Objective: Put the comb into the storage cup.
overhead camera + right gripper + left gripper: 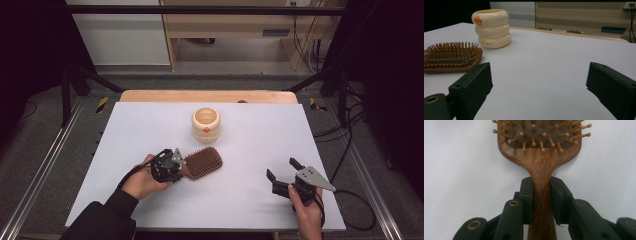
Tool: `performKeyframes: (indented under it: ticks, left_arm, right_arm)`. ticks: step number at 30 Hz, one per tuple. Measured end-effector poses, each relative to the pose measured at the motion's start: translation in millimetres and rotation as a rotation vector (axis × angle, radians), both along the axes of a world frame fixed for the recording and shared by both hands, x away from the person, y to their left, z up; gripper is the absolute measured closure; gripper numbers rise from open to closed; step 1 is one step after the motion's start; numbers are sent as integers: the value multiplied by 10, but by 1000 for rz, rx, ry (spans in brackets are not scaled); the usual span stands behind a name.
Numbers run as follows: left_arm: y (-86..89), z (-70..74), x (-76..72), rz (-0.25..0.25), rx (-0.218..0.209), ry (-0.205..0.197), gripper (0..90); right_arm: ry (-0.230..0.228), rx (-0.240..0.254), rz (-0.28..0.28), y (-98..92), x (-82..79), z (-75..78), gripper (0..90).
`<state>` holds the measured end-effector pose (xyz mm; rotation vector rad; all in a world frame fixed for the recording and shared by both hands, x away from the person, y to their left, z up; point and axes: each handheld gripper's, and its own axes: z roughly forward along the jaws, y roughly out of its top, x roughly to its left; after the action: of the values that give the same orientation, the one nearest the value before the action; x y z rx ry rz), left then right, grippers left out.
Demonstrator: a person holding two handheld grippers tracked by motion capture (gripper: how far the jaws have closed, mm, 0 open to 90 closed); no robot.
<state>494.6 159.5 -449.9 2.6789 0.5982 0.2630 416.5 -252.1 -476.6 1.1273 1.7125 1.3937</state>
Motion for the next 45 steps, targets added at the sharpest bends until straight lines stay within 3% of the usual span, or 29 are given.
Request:
performKeyframes:
  ticks: [7,14,24,29,33,37,41,45]
  left_arm:
    - [-16,7,51,7,9,42,723]
    - [-16,-2,82,24,-6,54,708]
    - [-76,1,108,37,15,61,673]
    - [-70,-2,100,35,5,66,719]
    - [-77,-9,53,41,6,32,724]
    - [-25,-26,1,52,-30,0,725]
    - [-20,-37,-63,46,-41,-54,725]
    - [-3,-42,-117,49,-84,-112,725]
  right_arm:
    - [1,-3,1,3,2,-3,66]
    - [3,-4,0,6,3,-4,66]
    - [9,-7,4,9,7,-9,66]
    - [10,-8,5,13,6,-9,66]
    - [9,-9,5,13,5,-9,66]
    - [8,-8,4,10,4,-8,66]
    - [7,-13,4,14,8,-12,65]
    - [6,-12,2,13,4,-10,65]
